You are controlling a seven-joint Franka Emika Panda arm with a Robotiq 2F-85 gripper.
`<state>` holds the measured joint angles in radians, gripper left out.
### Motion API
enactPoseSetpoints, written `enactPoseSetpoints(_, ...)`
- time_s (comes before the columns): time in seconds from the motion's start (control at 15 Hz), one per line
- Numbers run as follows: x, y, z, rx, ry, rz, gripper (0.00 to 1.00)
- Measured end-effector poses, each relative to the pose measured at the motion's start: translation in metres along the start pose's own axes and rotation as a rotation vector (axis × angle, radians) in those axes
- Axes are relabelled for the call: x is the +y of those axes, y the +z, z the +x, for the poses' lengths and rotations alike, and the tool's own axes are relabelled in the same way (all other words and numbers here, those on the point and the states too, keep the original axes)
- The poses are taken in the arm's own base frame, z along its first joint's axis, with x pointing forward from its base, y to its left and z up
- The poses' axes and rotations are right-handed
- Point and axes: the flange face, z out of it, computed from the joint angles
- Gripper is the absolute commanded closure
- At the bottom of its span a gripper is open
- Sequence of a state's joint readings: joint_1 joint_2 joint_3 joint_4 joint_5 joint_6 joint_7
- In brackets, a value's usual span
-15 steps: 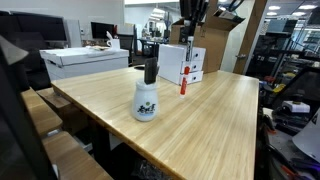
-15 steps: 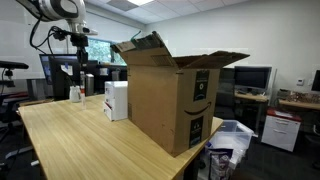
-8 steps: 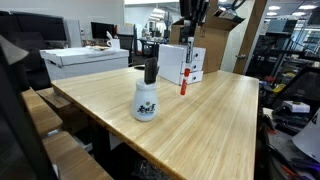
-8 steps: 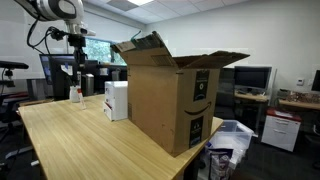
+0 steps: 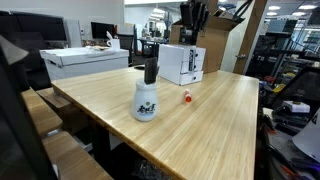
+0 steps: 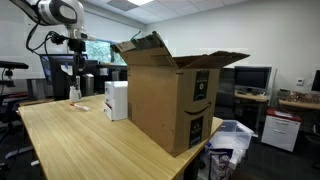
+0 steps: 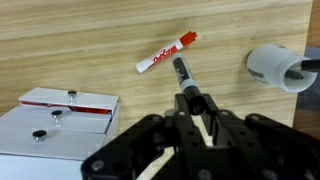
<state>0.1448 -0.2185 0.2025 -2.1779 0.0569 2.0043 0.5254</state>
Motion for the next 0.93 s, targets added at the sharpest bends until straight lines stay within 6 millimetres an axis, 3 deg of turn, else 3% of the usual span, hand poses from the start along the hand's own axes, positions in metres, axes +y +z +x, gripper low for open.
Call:
enactPoseSetpoints(0.33,0.007,0.017,0.004,-0.021,0.013,-0.006,0.93)
enactPoseSetpoints(0.93,0.014,0.072,0.010,0.100,-0.025,-0.007,0.93)
